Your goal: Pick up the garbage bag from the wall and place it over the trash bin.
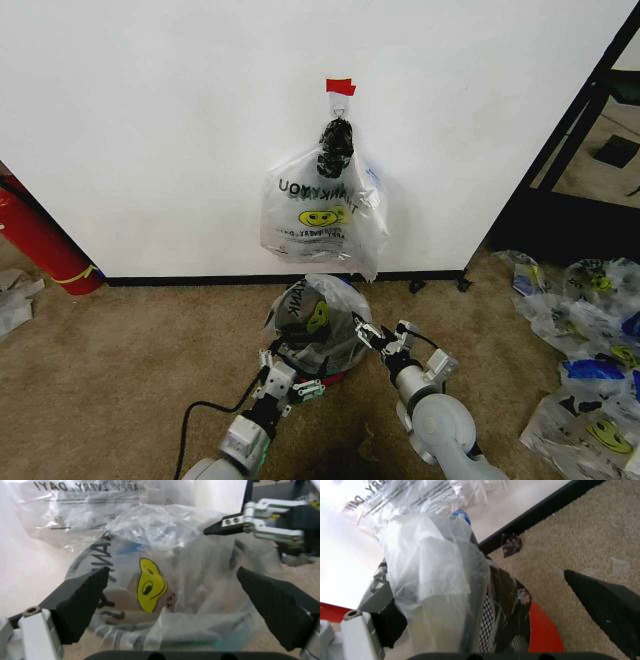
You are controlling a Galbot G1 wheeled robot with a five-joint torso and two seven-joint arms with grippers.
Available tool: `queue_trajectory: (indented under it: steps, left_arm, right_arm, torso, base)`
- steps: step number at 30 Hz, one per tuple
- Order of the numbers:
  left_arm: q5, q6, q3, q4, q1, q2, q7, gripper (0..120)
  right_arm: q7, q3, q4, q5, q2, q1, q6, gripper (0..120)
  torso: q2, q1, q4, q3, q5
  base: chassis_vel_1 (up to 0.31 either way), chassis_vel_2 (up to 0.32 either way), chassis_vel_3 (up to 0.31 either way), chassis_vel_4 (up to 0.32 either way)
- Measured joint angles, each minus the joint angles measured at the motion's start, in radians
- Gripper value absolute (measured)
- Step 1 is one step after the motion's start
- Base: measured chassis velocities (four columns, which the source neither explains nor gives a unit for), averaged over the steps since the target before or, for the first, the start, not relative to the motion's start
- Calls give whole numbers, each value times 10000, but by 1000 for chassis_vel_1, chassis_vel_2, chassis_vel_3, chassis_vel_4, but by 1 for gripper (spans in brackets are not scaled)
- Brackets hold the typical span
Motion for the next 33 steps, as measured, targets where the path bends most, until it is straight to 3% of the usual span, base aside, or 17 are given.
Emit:
queue_trajectory:
  steps: [22,33]
  left_arm:
    - [-545,196,47,1312,-467,-495,-68,100]
    - [-696,378,-99,907,-354,-443,-197,100]
  right_arm:
    - [228,376,1053,912,-497,-256,-418,100]
    - [344,626,1768,1354,-738,-482,-592,100]
  torso:
    - [1,-2,2,-1,1]
    - [0,-1,2,0,1]
  base:
    - [0,0,0,0]
    - [0,0,0,0]
